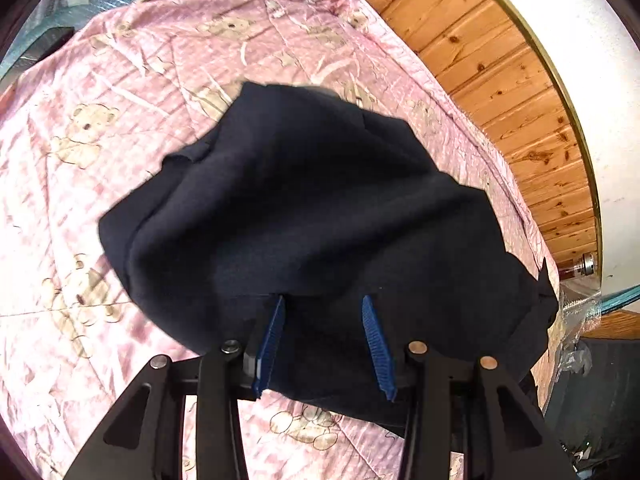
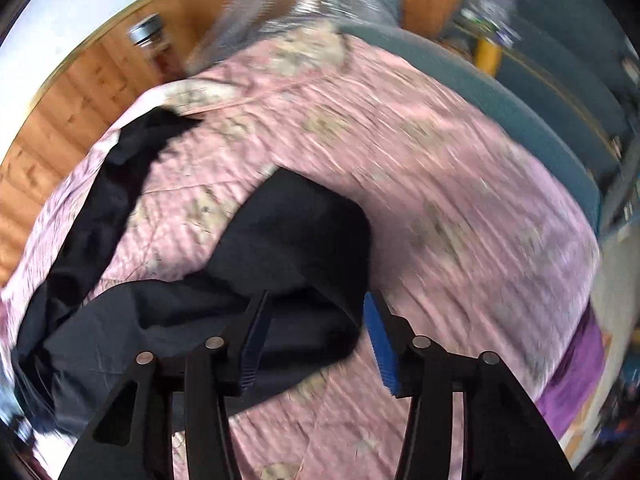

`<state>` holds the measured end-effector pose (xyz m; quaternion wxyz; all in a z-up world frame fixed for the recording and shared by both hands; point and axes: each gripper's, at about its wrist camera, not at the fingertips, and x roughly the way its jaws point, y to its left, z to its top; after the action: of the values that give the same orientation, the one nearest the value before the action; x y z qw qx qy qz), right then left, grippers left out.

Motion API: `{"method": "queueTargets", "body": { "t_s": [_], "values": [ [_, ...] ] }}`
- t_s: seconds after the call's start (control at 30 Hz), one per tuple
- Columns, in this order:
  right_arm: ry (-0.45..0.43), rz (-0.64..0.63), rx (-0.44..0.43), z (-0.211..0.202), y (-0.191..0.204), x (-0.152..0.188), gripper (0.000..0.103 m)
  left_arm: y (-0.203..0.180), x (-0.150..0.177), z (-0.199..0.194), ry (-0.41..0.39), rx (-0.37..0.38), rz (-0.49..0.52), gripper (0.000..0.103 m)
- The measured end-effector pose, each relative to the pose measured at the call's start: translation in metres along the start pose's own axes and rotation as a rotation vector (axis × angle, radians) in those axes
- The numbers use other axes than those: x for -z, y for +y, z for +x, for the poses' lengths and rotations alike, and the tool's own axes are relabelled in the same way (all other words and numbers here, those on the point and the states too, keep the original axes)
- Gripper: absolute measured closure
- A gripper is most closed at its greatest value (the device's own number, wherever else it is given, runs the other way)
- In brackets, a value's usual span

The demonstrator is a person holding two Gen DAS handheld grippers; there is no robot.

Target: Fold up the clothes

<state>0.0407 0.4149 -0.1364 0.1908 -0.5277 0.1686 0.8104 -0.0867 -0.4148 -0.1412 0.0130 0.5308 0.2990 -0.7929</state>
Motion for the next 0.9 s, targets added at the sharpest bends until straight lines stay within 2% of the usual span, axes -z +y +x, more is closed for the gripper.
{"method": "queueTargets", "body": {
  "t_s": [0.1, 0.17, 0.2, 0.27, 0.3, 0.33, 0.37, 0.4, 0.43, 0.47, 0.5, 0.53, 0.57, 0.63, 0.67, 0.73, 0.77, 0.8, 0.83, 0.87, 0.9],
  "values": [
    [0.027, -0.221, 0.039, 0.02, 0.032, -0.023, 0.047, 0.01, 0.005, -0.031, -0.066, -0.065, 0.027, 0.058],
    [0.069, -0.345, 0.058, 0.04, 0.054, -0.031, 0.046, 0.021, 0.007, -0.041, -0.095, -0.103, 0.021, 0.048],
    [0.089, -0.399, 0.068, 0.048, 0.061, -0.031, 0.046, 0.027, 0.007, -0.043, -0.109, -0.115, 0.0, 0.046],
    [0.146, -0.49, 0.085, 0.067, 0.073, -0.027, 0.046, 0.034, 0.003, -0.036, -0.12, -0.107, -0.053, 0.044],
    [0.167, -0.519, 0.098, 0.075, 0.076, -0.025, 0.046, 0.034, 0.001, -0.03, -0.126, -0.073, -0.069, 0.043],
    [0.189, -0.542, 0.102, 0.082, 0.079, -0.022, 0.051, 0.033, -0.002, -0.02, -0.121, -0.029, -0.075, 0.039],
    [0.204, -0.551, 0.094, 0.086, 0.08, -0.022, 0.074, 0.031, -0.006, -0.008, -0.096, -0.006, -0.075, 0.037],
    [0.212, -0.545, 0.081, 0.087, 0.081, -0.025, 0.089, 0.028, -0.008, 0.004, -0.064, -0.012, -0.069, 0.037],
    [0.207, -0.527, 0.072, 0.083, 0.08, -0.031, 0.098, 0.023, -0.01, 0.012, -0.042, 0.01, -0.06, 0.038],
    [0.181, -0.506, 0.055, 0.073, 0.079, -0.041, 0.1, 0.017, -0.013, 0.013, -0.05, 0.05, -0.048, 0.071],
    [0.134, -0.467, 0.027, 0.056, 0.075, -0.056, 0.101, 0.011, -0.019, 0.009, -0.08, 0.068, -0.047, 0.097],
    [0.072, -0.405, 0.002, 0.033, 0.068, -0.077, 0.101, 0.007, -0.03, -0.005, -0.129, 0.09, -0.068, 0.103],
    [0.008, -0.328, -0.026, 0.007, 0.057, -0.098, 0.101, 0.005, -0.045, -0.029, -0.21, 0.169, -0.107, 0.103],
    [-0.115, -0.153, -0.101, -0.045, 0.027, -0.14, 0.101, -0.003, -0.08, -0.092, -0.372, 0.277, -0.132, 0.103],
    [-0.159, -0.081, -0.132, -0.064, 0.012, -0.155, 0.101, -0.008, -0.098, -0.126, -0.444, 0.317, -0.12, 0.103],
    [-0.217, 0.061, -0.163, -0.086, -0.018, -0.178, 0.101, -0.019, -0.129, -0.185, -0.541, 0.343, -0.069, 0.103],
    [-0.229, 0.131, -0.151, -0.086, -0.032, -0.184, 0.101, -0.023, -0.142, -0.201, -0.548, 0.351, -0.041, 0.103],
    [-0.232, 0.202, -0.107, -0.078, -0.047, -0.187, 0.1, -0.027, -0.154, -0.205, -0.513, 0.354, -0.005, 0.103],
    [-0.221, 0.258, -0.032, -0.063, -0.06, -0.187, 0.095, -0.033, -0.164, -0.195, -0.45, 0.325, 0.034, 0.103],
    [-0.181, 0.276, 0.043, -0.041, -0.069, -0.184, 0.083, -0.036, -0.165, -0.178, -0.39, 0.275, 0.061, 0.103],
    [-0.092, 0.273, 0.088, -0.013, -0.075, -0.177, 0.078, -0.034, -0.158, -0.156, -0.328, 0.236, 0.066, 0.102]
  ]
}}
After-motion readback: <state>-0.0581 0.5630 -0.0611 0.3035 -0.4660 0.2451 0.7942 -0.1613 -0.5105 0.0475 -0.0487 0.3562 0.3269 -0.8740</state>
